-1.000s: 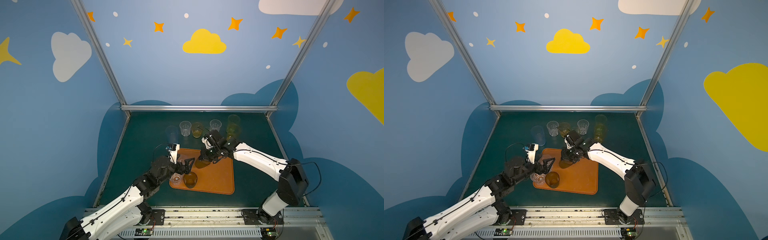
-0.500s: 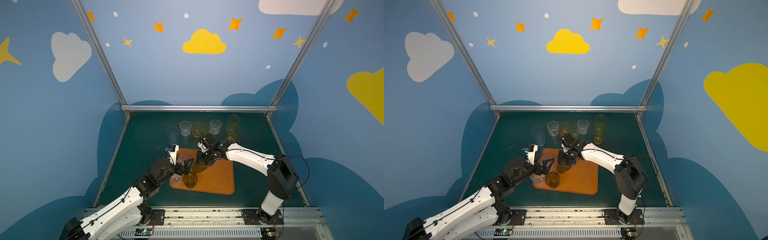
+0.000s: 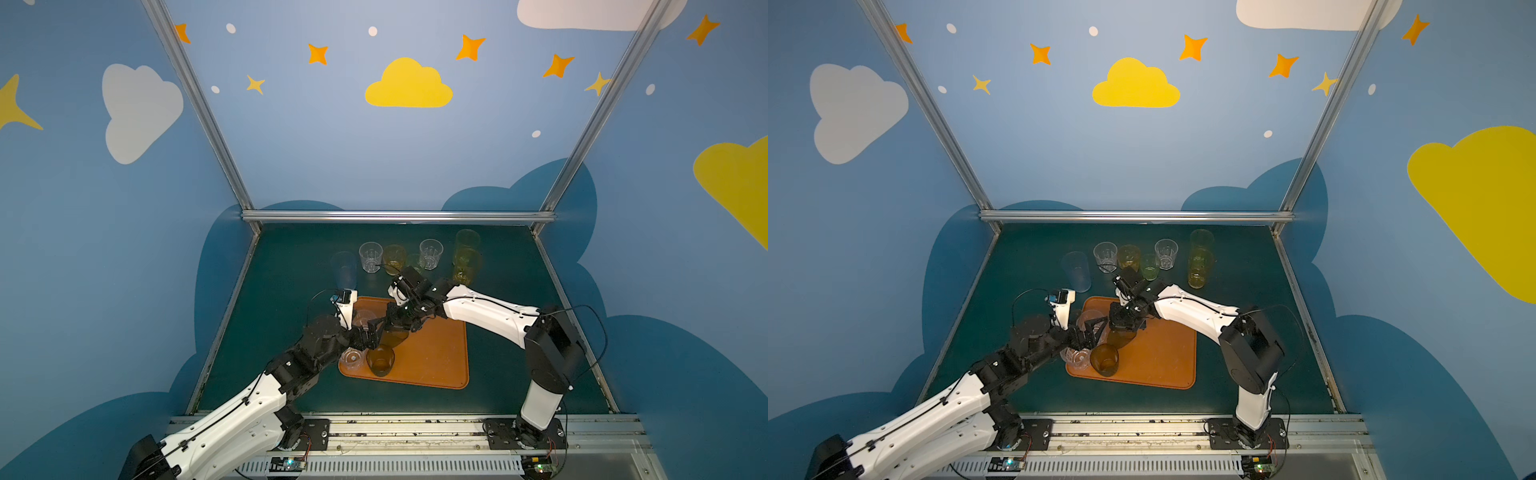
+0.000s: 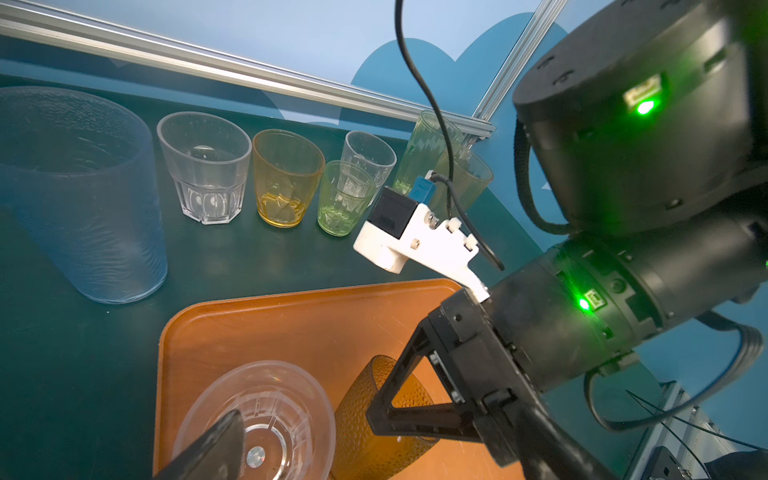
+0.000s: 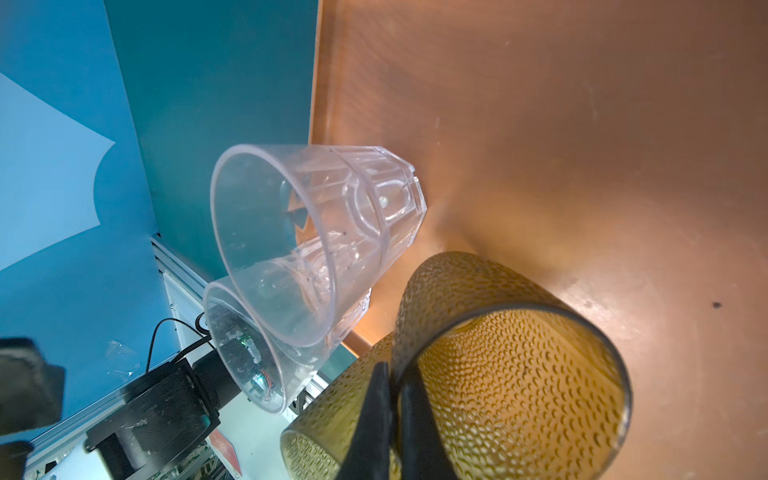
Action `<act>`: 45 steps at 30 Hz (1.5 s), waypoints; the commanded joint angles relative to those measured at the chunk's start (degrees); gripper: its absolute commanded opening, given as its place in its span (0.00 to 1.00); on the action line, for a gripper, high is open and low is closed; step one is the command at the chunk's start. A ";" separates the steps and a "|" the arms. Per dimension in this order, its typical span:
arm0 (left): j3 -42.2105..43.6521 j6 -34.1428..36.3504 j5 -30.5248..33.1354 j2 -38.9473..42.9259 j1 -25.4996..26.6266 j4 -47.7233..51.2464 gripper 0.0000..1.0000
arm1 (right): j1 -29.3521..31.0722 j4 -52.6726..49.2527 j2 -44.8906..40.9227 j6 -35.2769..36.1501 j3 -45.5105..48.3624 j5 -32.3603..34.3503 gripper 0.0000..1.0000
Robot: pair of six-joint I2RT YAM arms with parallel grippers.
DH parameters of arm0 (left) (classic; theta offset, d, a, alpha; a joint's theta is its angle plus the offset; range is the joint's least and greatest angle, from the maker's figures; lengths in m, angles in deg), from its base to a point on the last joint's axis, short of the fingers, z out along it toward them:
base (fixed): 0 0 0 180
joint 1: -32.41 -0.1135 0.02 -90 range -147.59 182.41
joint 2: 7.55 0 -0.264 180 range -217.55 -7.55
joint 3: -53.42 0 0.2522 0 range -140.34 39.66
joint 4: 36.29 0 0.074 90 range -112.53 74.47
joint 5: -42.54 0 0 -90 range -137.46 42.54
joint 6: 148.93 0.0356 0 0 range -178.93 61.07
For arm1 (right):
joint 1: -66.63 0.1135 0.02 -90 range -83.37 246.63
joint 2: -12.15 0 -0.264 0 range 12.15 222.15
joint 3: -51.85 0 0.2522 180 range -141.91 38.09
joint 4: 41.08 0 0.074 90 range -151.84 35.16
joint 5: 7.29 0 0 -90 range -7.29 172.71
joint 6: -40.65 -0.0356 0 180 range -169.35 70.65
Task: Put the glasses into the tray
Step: 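Lower the amber glass onto the tray beside the other dimpled glass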
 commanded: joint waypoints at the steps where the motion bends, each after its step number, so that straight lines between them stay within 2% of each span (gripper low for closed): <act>1: -0.19 0.21 1.09 0.28 0.06 0.19 1.00 | 0.37 -1.54 0.23 0.57 -1.67 -0.13 0.11; 7: -0.22 -0.12 1.77 0.62 0.11 0.63 1.00 | 0.63 -1.64 0.14 1.09 -1.75 0.12 0.19; 15: -0.04 -0.42 1.97 0.63 0.05 0.45 1.00 | 0.73 -1.92 0.05 1.07 -2.25 0.29 0.21; 24: -0.04 -0.46 2.15 0.20 -0.03 0.36 1.00 | 0.72 -2.79 1.81 1.42 -2.77 -0.66 0.09; 32: 0.00 -0.59 2.06 0.01 0.04 0.19 1.00 | 0.72 -3.92 1.00 2.43 -2.96 0.70 0.03; 45: 0.22 -0.56 2.66 0.31 0.06 0.19 1.00 | 1.64 -10.53 1.08 4.65 -6.28 7.86 0.00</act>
